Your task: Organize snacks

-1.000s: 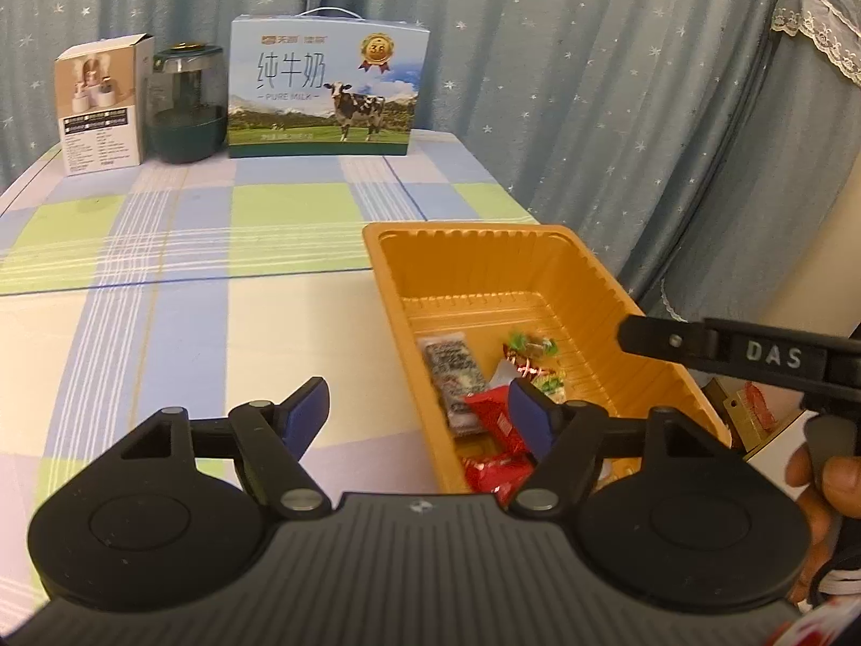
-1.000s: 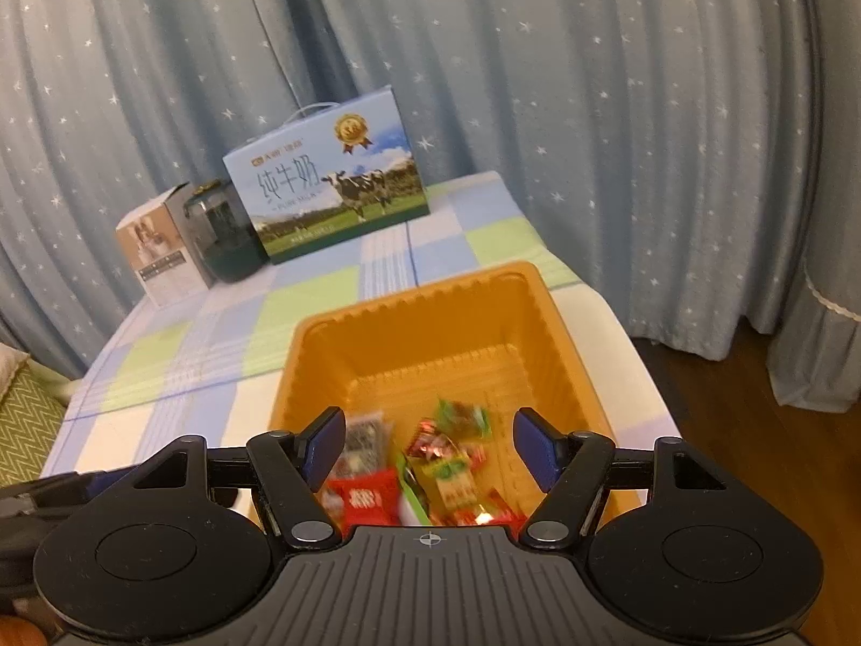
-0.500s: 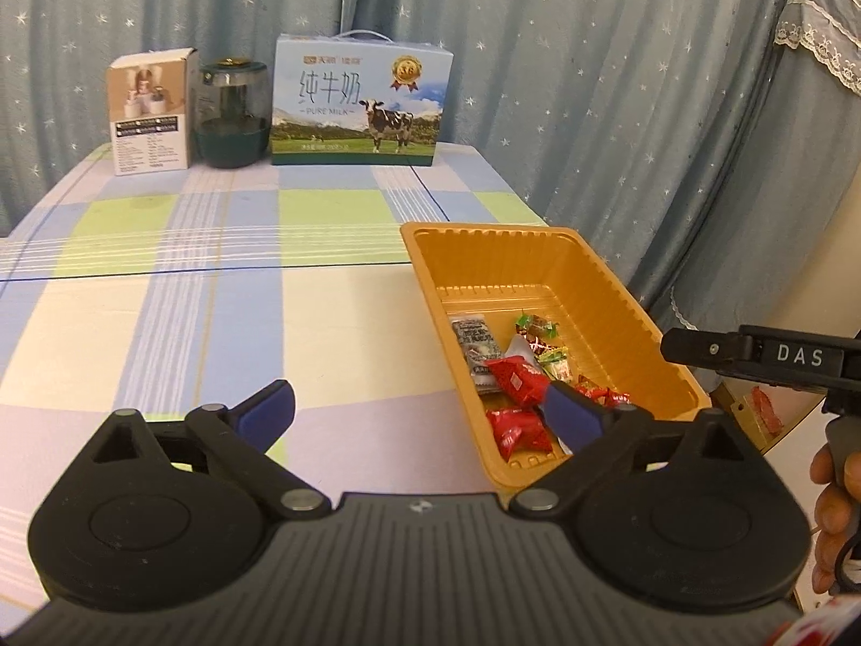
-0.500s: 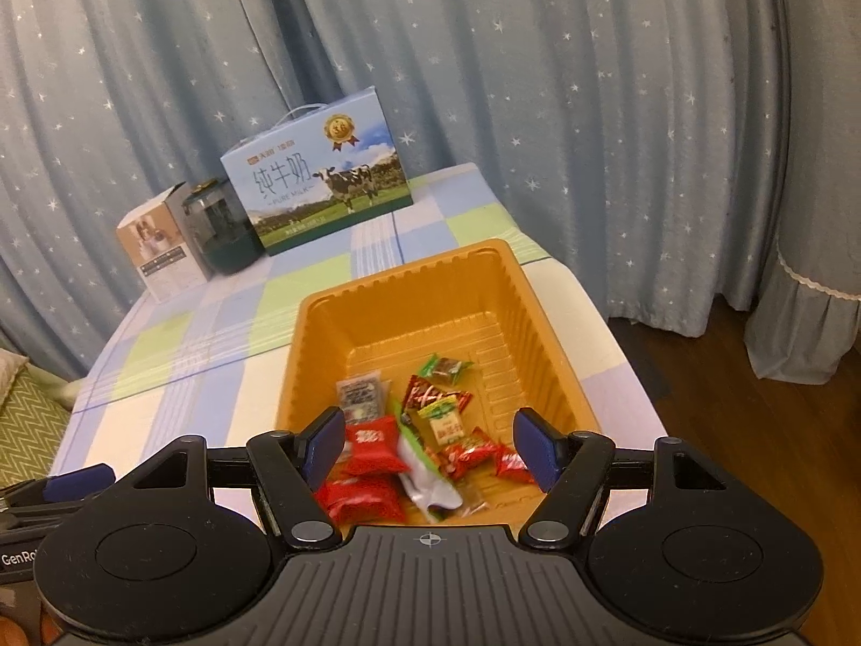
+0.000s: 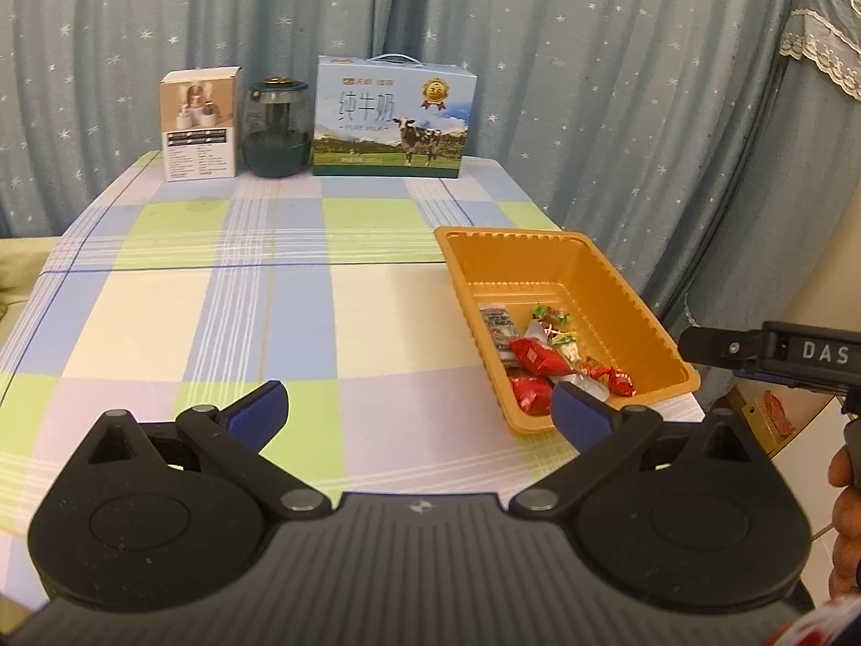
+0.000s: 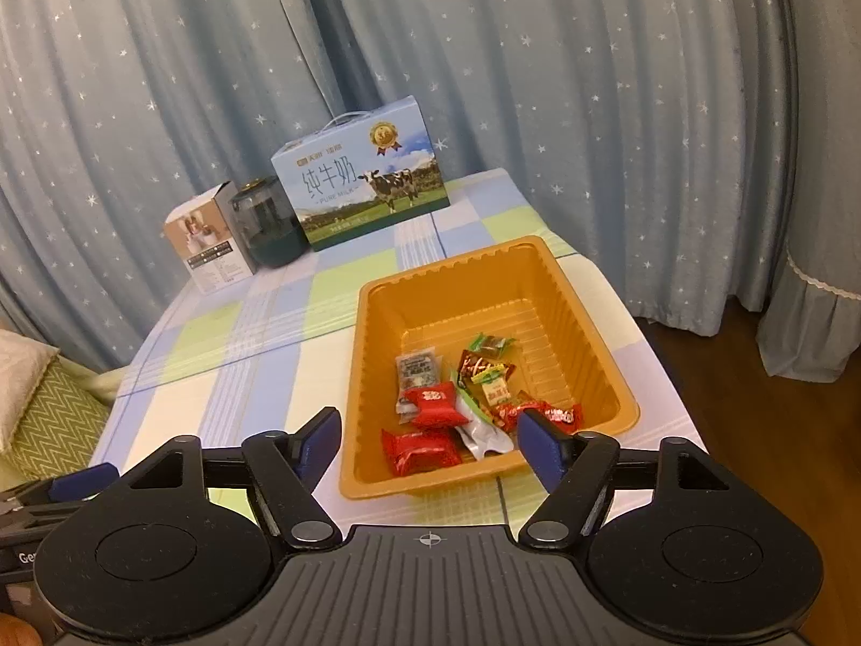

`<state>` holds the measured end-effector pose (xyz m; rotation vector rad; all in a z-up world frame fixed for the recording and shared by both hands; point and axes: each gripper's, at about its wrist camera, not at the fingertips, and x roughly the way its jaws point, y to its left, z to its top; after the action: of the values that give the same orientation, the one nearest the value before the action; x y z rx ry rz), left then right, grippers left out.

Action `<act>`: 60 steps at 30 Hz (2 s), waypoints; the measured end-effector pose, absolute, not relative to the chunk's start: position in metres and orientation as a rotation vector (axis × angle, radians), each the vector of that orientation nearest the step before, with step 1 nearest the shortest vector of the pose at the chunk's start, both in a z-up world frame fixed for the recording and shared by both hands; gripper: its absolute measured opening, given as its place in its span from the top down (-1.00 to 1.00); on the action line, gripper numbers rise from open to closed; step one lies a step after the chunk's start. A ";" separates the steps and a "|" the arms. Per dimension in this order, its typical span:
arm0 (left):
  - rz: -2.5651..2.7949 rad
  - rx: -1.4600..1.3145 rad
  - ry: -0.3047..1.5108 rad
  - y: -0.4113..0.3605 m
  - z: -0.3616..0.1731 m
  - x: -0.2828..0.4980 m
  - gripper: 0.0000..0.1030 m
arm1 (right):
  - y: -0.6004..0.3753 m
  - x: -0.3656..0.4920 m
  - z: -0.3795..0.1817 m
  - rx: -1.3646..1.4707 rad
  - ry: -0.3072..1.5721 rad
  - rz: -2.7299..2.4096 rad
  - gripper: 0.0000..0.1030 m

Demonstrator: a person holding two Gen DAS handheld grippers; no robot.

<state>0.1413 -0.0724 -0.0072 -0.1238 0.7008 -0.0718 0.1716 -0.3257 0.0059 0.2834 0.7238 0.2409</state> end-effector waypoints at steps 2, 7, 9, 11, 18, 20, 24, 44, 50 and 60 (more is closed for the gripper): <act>-0.055 -0.139 0.695 -0.069 -0.004 0.133 -1.00 | -0.325 0.165 0.009 0.289 0.721 0.237 -0.45; -0.042 -0.145 0.672 -0.064 0.004 0.115 -1.00 | -0.318 0.148 0.017 0.270 0.717 0.245 -0.50; -0.014 -0.136 0.682 -0.061 0.007 0.109 -1.00 | -0.314 0.142 0.019 0.260 0.718 0.246 -0.54; 0.014 -0.131 0.688 -0.057 0.009 0.104 -1.00 | -0.310 0.136 0.020 0.257 0.722 0.252 -0.63; 0.008 -0.151 0.684 -0.043 0.019 0.084 -1.00 | -0.298 0.110 0.022 0.221 0.732 0.238 -0.75; 0.008 -0.151 0.681 -0.041 0.021 0.079 -1.00 | -0.296 0.102 0.023 0.216 0.734 0.238 -0.79; -0.009 -0.156 0.697 -0.040 0.024 0.067 -1.00 | -0.291 0.086 0.025 0.227 0.739 0.240 -0.81; 0.028 -0.123 0.718 -0.040 0.041 0.010 -1.00 | -0.263 0.029 0.045 0.133 0.710 0.268 -0.82; 0.030 -0.116 0.716 -0.041 0.044 0.002 -1.00 | -0.262 0.022 0.048 0.123 0.704 0.261 -0.82; 0.035 -0.100 0.703 -0.042 0.049 -0.003 -1.00 | -0.260 0.013 0.053 0.113 0.686 0.251 -0.82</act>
<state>-0.0026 -0.0422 0.0485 -0.1004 0.7028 0.0347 0.0132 -0.2597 0.0535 0.1128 0.6855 0.2506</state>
